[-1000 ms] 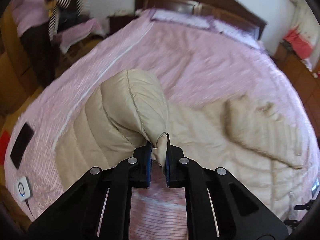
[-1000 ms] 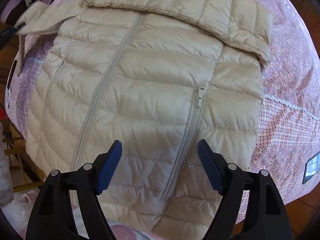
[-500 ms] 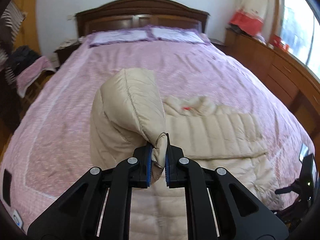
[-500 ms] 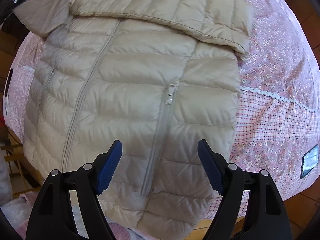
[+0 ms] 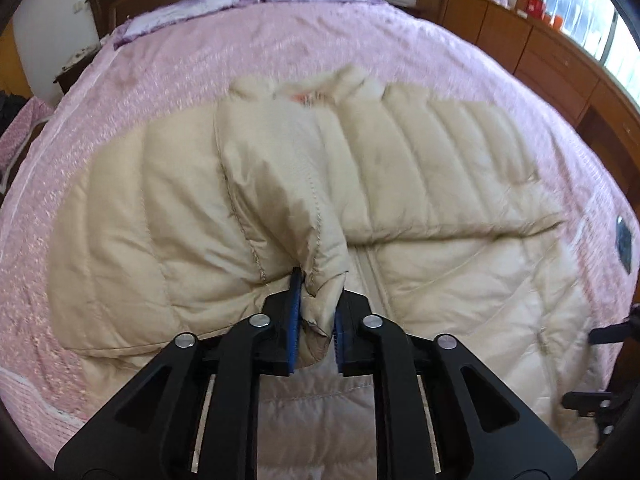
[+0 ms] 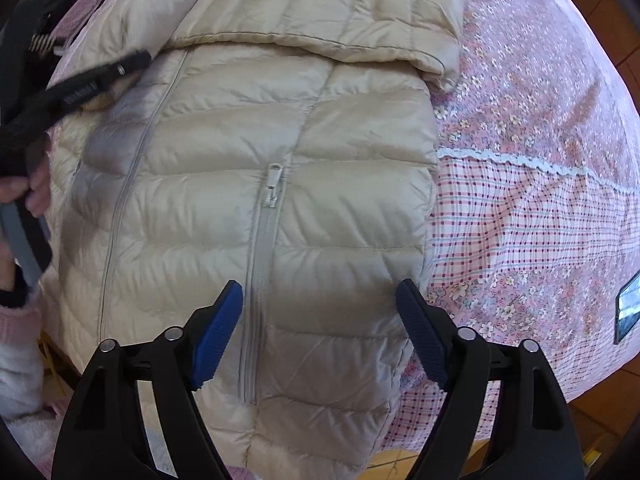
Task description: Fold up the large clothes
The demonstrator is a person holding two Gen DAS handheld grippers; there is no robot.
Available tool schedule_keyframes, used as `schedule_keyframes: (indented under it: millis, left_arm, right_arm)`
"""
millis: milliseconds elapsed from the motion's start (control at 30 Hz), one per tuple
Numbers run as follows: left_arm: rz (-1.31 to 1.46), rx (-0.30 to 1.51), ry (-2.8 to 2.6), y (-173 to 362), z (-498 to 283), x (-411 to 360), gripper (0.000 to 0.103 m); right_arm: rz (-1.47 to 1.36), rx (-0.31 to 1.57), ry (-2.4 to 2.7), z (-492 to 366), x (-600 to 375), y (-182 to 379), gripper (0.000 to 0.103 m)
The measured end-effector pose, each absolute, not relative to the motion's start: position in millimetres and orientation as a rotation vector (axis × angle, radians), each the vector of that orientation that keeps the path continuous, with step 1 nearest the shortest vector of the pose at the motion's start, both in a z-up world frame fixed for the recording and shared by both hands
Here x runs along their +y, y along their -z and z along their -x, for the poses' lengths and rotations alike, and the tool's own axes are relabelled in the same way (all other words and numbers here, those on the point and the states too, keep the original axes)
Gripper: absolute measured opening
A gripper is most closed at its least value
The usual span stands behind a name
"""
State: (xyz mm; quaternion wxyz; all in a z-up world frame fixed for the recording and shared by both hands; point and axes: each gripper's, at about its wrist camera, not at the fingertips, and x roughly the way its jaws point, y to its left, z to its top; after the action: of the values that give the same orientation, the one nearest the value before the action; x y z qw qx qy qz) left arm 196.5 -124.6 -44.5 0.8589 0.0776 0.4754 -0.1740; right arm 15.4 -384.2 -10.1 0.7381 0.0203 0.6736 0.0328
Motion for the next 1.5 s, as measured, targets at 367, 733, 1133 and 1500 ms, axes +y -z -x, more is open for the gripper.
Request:
schedule_keyframes:
  millis: [367, 733, 1133, 1500]
  left_arm:
    - [-0.176, 1.062, 0.411, 27.5, -163.5, -122.5, 0.063]
    - [-0.208, 1.078, 0.321, 3.9, -139.2, -46.7, 0.065]
    - [-0.227, 1.121, 0.225, 17.2, -141.2, 16.0, 0.074]
    - [-0.184, 1.151, 0.145, 29.9, -149.9, 65.3, 0.075]
  right_arm:
    - [-0.082, 1.419, -0.064, -29.6, -375.4, -5.5, 0.081]
    - [-0.038, 1.359, -0.18, -63.5, -310.5, -38.2, 0.081]
    - [-0.002, 1.271, -0.292, -106.1, -171.8, -53.7, 0.081]
    - [0.013, 1.246, -0.277, -166.7, -90.3, -26.3, 0.081]
